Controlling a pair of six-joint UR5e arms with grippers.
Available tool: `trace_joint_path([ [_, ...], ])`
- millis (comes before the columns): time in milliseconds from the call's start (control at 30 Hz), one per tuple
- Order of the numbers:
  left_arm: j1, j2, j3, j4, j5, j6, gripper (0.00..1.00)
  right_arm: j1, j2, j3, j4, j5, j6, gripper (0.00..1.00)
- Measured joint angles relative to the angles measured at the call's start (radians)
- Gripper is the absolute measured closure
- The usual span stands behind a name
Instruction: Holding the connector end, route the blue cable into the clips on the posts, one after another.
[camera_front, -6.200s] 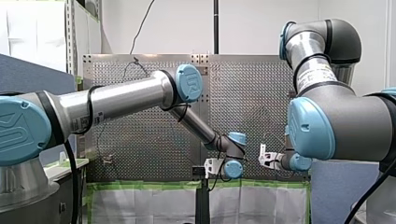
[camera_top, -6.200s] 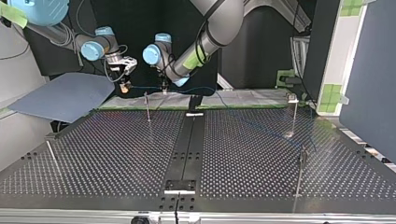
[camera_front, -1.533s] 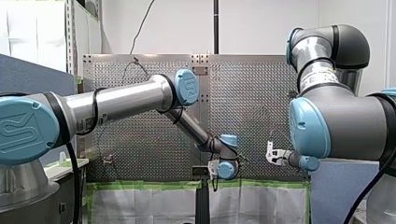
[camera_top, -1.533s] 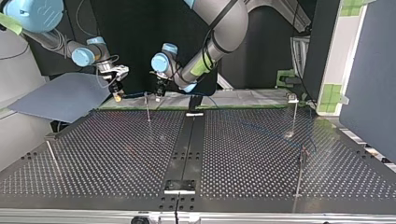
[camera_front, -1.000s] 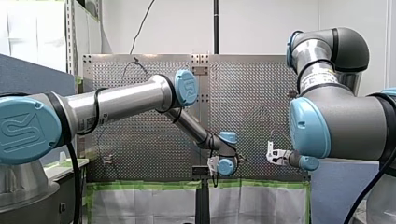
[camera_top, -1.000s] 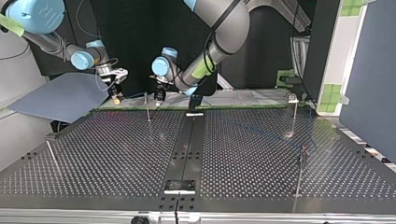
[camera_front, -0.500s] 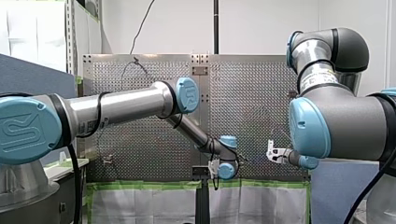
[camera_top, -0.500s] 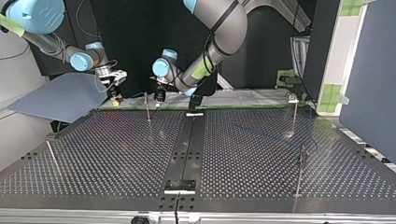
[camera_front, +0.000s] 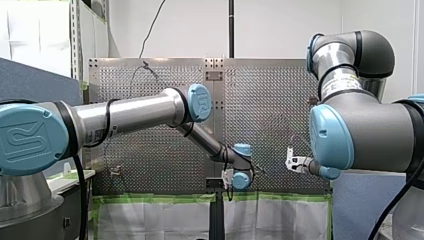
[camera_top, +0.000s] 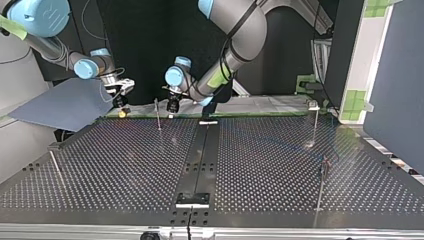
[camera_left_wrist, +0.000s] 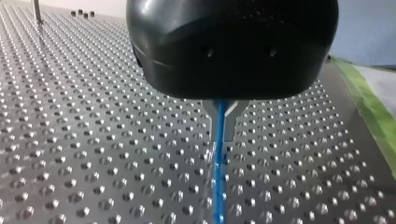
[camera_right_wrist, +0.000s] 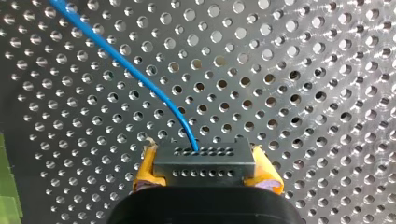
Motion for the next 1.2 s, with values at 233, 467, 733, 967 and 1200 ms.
trace_joint_path([
  [233,0.015,0.0,0.0,0.0,0.0,0.001,1.0,0.0,0.004,-0.015,-0.003,0.007,0.003,1.0],
  [467,0.02,0.001,0.001,0.001,0.004,0.005,1.0,0.003,0.028,-0.044,0.006,0.006,0.003,1.0],
  [733,0.029,0.001,0.001,0.002,0.002,0.011,1.0,0.001,0.035,-0.088,0.034,0.0,0.008,1.0],
  [967,0.037,0.004,0.004,0.003,-0.004,0.016,1.0,0.0,0.04,-0.117,0.056,-0.002,0.022,1.0],
  [1200,0.038,0.004,0.04,0.006,-0.018,0.023,1.0,0.0,0.059,-0.141,0.075,-0.002,0.026,1.0],
])
